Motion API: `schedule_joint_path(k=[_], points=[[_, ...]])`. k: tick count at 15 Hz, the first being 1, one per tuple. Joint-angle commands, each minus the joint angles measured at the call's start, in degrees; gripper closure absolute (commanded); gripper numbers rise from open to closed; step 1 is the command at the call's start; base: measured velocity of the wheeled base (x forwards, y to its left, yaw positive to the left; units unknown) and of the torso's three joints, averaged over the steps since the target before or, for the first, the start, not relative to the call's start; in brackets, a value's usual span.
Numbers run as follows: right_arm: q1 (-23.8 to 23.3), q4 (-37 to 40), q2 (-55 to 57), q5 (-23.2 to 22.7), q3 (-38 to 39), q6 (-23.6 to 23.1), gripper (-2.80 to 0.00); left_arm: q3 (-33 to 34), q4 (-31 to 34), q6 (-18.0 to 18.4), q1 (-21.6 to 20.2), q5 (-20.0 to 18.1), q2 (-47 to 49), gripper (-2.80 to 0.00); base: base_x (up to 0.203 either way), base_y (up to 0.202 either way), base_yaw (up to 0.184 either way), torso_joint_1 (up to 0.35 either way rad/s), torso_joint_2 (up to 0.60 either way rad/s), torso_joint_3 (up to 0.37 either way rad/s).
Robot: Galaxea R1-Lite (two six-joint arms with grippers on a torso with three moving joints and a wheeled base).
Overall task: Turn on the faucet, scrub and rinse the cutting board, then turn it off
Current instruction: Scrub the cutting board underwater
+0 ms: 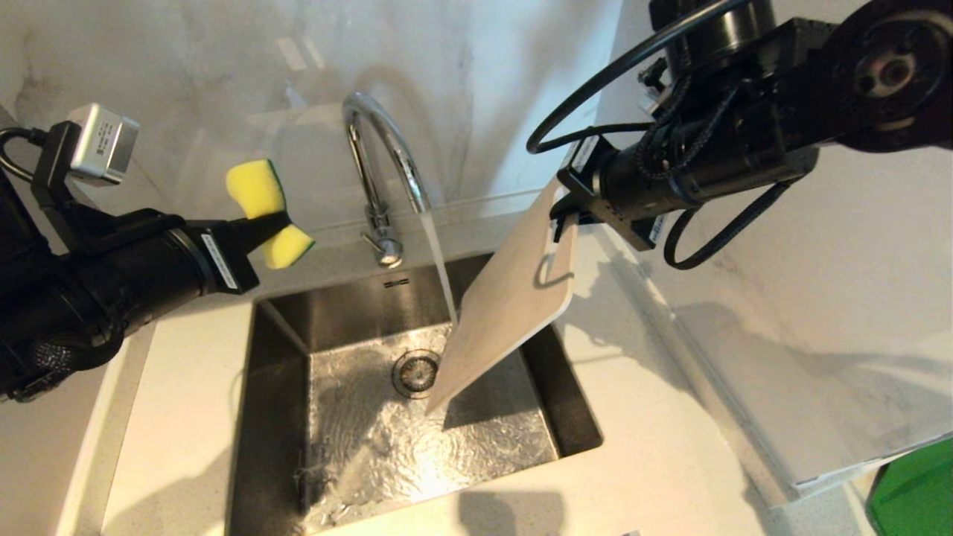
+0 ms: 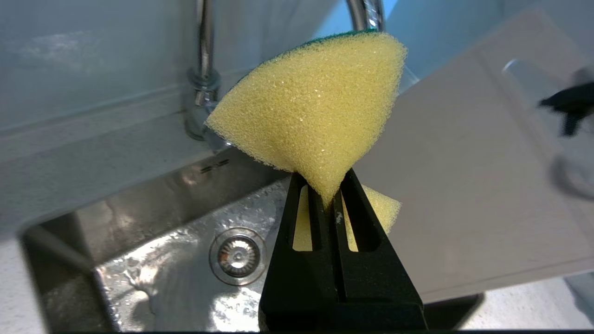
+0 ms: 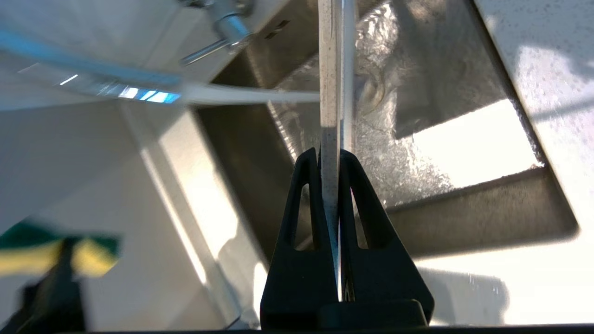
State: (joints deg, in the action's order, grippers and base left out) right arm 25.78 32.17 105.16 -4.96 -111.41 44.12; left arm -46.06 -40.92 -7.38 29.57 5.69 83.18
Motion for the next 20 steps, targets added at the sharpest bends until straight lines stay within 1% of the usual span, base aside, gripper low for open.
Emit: schedule_joint_path(k=[1,4,7,10,12,15,17,20], points=[[-0.37,-1.66,4.73,-0.13,-0.03,0.18,0.0,0.13,-0.17,-0.1,-0.79,0.02,-0.9,0.0,0.0,0.0,0.0,0.0,0.0,0.0],[-0.38,-4.66,6.33,-0.31,-0.12,0.27,0.0,0.71,0.05,0.02,-1.22,0.09,-1.54,0.0,0.0,0.0,0.0,0.0,0.0,0.0],[-0.66,-6.27,6.63,-0.5,-0.12,0.44,0.0,1.88,0.05,0.01,-5.69,0.03,-2.41,0.0,0.0,0.0,0.0,0.0,0.0,0.0],[-1.68,-8.82,7.06,-0.58,-0.12,0.51,0.0,4.12,0.04,-0.01,-6.1,0.02,-3.8,0.0,0.0,0.0,0.0,0.0,0.0,0.0],[-2.65,-11.79,7.67,-0.72,-0.12,2.84,0.0,4.36,0.05,-0.01,-6.1,0.02,-3.99,0.0,0.0,0.0,0.0,0.0,0.0,0.0],[-4.23,-16.87,8.74,-0.75,-0.21,8.18,0.0,5.24,0.06,0.13,-6.19,0.02,-4.32,0.0,0.0,0.0,0.0,0.0,0.0,0.0],[-4.27,-17.36,9.6,-0.84,-0.21,9.44,0.0,6.32,-0.11,0.26,-6.19,0.02,-4.45,0.0,0.0,0.0,0.0,0.0,0.0,0.0],[-4.29,-17.34,9.39,-0.8,-0.21,9.76,0.0,6.57,-0.12,0.19,-6.19,-0.07,-4.78,0.0,0.0,0.0,0.0,0.0,0.0,0.0]])
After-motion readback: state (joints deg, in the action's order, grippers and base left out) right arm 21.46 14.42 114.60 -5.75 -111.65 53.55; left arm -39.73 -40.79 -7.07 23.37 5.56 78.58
